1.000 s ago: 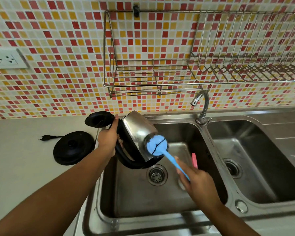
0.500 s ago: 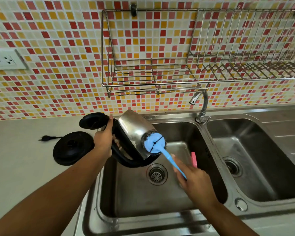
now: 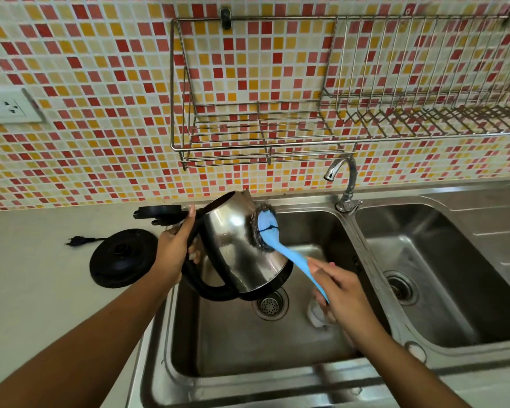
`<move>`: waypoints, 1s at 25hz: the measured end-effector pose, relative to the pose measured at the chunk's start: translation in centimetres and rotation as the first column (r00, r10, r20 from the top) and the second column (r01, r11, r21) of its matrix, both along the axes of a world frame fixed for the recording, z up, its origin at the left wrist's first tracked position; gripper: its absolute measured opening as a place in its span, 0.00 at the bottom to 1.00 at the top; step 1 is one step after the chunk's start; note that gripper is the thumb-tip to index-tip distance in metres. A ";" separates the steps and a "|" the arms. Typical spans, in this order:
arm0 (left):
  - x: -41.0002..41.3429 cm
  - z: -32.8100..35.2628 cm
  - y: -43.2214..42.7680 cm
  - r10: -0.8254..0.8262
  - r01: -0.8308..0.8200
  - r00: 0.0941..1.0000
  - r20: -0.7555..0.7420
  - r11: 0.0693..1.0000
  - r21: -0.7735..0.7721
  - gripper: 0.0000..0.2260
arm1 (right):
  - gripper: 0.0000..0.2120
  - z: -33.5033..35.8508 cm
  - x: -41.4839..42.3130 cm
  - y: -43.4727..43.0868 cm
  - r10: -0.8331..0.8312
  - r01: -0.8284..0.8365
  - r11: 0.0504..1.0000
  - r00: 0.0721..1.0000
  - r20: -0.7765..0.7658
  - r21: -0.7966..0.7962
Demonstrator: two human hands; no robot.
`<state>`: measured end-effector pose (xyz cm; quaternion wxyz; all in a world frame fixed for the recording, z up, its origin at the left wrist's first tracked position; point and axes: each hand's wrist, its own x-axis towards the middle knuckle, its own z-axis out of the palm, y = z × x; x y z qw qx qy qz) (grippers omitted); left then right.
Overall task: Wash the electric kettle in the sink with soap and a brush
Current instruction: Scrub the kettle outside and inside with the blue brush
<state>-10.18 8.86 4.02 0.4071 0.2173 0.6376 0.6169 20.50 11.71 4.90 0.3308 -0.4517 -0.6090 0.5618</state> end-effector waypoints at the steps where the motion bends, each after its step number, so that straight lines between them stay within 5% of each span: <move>1: -0.1 0.0 -0.1 -0.009 0.009 1.000 -0.010 1.000 0.015 0.26 | 0.11 0.1 0.6 -0.5 0.008 -0.008 1.000 1.000 0.005 0.014; 5: -0.3 0.6 -0.8 -0.067 0.070 0.997 -0.046 0.995 0.067 0.25 | 0.10 -1.2 2.1 1.1 -0.107 0.100 0.993 0.986 0.128 0.063; 12: -0.5 0.0 -1.1 -0.058 0.063 0.995 -0.082 0.996 0.058 0.22 | 0.10 0.1 -0.2 -0.4 0.027 -0.024 0.994 0.999 -0.023 0.106; 17: -0.9 0.4 -1.8 -0.099 0.107 0.991 -0.085 0.990 0.093 0.19 | 0.11 -1.3 0.3 1.2 -0.104 0.102 0.994 0.993 0.054 0.042; 25: 0.0 0.9 -1.8 -0.066 0.074 0.992 -0.105 0.994 0.079 0.20 | 0.14 -0.3 -1.7 0.1 -0.036 0.020 0.961 0.998 0.052 0.276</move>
